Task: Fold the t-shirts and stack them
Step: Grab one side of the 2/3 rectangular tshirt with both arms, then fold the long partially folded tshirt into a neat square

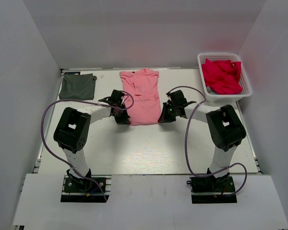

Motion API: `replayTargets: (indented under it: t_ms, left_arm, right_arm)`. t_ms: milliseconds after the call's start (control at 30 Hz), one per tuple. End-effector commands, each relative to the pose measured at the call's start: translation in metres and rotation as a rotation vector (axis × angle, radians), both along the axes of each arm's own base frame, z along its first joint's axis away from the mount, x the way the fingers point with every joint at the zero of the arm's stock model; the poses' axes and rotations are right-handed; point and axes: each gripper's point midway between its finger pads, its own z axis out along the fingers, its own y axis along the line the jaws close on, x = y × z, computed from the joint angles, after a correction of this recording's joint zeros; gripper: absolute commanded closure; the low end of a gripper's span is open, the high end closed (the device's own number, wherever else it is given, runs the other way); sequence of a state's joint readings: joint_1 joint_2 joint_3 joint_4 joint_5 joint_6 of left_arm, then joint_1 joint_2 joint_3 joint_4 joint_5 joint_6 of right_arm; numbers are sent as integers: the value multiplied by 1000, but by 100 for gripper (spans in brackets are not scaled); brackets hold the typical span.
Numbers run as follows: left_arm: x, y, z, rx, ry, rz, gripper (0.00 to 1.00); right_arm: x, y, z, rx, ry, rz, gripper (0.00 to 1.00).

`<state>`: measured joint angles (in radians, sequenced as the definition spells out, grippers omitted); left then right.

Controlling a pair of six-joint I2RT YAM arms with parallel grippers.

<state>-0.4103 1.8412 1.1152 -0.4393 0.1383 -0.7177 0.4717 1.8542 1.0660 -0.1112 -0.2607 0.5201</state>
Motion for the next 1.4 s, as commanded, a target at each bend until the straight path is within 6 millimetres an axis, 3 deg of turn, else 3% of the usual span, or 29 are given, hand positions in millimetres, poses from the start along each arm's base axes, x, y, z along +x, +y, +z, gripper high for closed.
replayTargets:
  t_ms: [0, 33, 67, 100, 133, 167, 200, 233, 267, 300, 333, 467, 533, 633, 700, 767, 933, 967, 1000, 1167, 1367]
  left_arm:
    - [-7, 10, -2, 41, -30, -20, 100]
    - [-11, 8, 5, 13, -50, -29, 100]
    - [-20, 4, 11, -2, -57, -46, 100]
    - [-32, 8, 11, -4, -46, -63, 100]
    - [-39, 6, 29, -18, -79, -75, 100]
    - [-50, 11, 29, -11, -61, -75, 100]
    - [-68, 5, 33, -37, -28, -105, 100]
    - [-78, 4, 37, -61, -16, -118, 100]
    - [-93, 2, 45, -84, -8, -145, 100]
    - [-109, 1, 46, -89, 31, -141, 100]
    - [-116, 5, 47, -89, 41, -133, 100]
    - [-180, 3, 57, -160, 175, -228, 100]
    - [-200, 3, 78, -200, 186, -259, 100]
    - [-219, -7, 117, -312, 159, -335, 100]
    - [-222, -10, 134, -331, 134, -354, 100]
    - [-220, -11, 141, -335, 117, -364, 100]
    - [-201, -10, 156, -285, 51, -353, 100]
    - [-199, -9, 154, -270, 55, -354, 100]
    - [-198, -10, 158, -274, 45, -356, 100]
    - [-166, -6, 152, -182, 19, -294, 100]
    - [-119, -4, 173, -102, -109, -207, 100]
  right_arm:
    - [4, 5, 20, 34, -41, 4, 97]
    - [-2, 5, 20, 33, -33, 12, 100]
    - [-4, 6, 34, 48, -56, 18, 100]
    - [-18, 3, 39, 41, -29, 41, 100]
    - [-30, 3, 39, 43, -14, 61, 100]
    - [-39, 1, 51, 54, -30, 72, 100]
    - [-63, -8, 40, 19, 35, 93, 100]
    - [-74, -8, 42, 28, 62, 114, 100]
    - [-91, -12, 56, 31, 67, 133, 100]
    - [-112, -21, 43, 10, 113, 147, 100]
    - [-125, -22, 45, 20, 144, 163, 100]
    - [-178, -39, 57, 10, 223, 236, 100]
    - [-201, -53, 68, -25, 249, 273, 100]
    - [-214, -60, 97, -26, 210, 314, 100]
    - [-211, -57, 121, 16, 151, 324, 100]
    - [-207, -57, 132, 18, 112, 316, 100]
    - [-191, -54, 135, -4, 91, 316, 100]
    - [-182, -51, 144, -1, 57, 309, 100]
    - [-174, -52, 142, -31, 42, 290, 100]
    - [-129, -42, 163, -40, -65, 212, 100]
    - [-87, -40, 176, -46, -144, 132, 100]
